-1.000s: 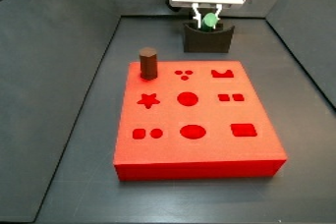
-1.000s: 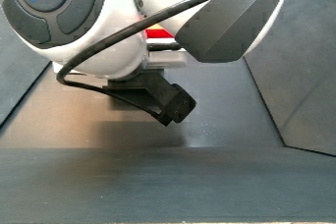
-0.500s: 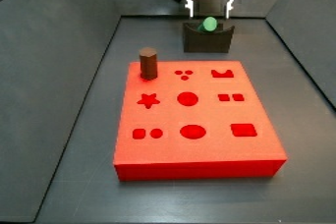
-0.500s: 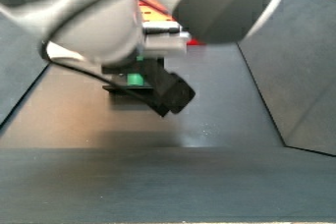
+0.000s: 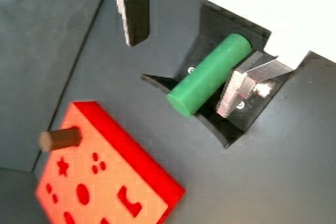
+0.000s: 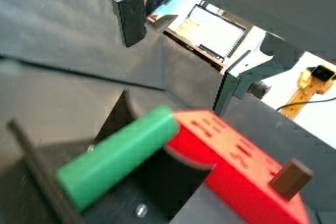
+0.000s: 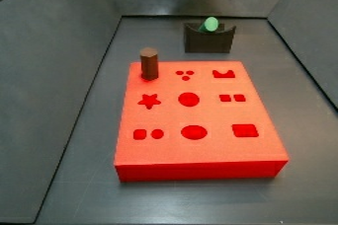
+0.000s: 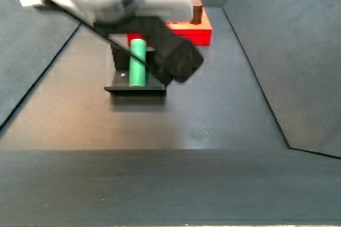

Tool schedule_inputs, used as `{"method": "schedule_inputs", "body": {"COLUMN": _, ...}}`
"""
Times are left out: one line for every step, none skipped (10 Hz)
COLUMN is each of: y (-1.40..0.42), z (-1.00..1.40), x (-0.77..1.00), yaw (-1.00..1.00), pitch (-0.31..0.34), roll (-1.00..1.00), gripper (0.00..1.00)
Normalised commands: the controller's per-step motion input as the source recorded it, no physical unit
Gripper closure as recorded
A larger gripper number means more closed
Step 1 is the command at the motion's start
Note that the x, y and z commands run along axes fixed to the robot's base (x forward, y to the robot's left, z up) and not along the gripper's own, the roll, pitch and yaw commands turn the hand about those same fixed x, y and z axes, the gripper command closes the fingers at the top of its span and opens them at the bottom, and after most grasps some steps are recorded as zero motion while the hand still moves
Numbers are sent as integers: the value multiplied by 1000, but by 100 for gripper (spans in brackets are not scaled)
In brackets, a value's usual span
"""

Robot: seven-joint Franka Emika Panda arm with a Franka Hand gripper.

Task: Pick up the round object. Move up. Place the round object on the fixture. Regrasp the round object. Move to above the board. Insert the round object.
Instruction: Regrasp the round object.

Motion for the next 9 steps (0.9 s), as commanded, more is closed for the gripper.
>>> {"method": "schedule_inputs", "body": {"y": 4, "z": 217, "x": -26, "yaw": -4, "pitch": 69, "roll": 60, "gripper": 0}}
{"method": "schedule_inputs", "body": {"y": -1000, "z": 808, "x": -87, "yaw": 21, "pitch": 61, "roll": 1000, "gripper": 0}}
{"method": "schedule_inputs", "body": {"y": -1000, "z": 796, "x": -89, "yaw": 21, "pitch": 61, "roll": 1000, "gripper": 0}}
{"method": "schedule_inputs", "body": {"y": -1000, "z": 769, "x": -118, "yaw": 19, "pitch": 47, "roll": 1000, "gripper": 0}}
{"method": "schedule_inputs", "body": {"y": -947, "z": 657, "x": -138, "yaw": 18, "pitch": 39, "roll": 1000, "gripper": 0}}
{"method": "schedule_inputs", "body": {"y": -737, "z": 382, "x": -104, "yaw": 18, "pitch": 34, "roll": 1000, "gripper": 0}}
{"method": "schedule_inputs", "body": {"y": -626, "z": 231, "x": -81, "yaw": 18, "pitch": 34, "roll": 1000, "gripper": 0}}
{"method": "schedule_inputs", "body": {"y": -384, "z": 52, "x": -32, "yaw": 17, "pitch": 32, "roll": 1000, "gripper": 0}}
{"method": "schedule_inputs", "body": {"y": -178, "z": 47, "x": -24, "yaw": 18, "pitch": 32, "roll": 1000, "gripper": 0}}
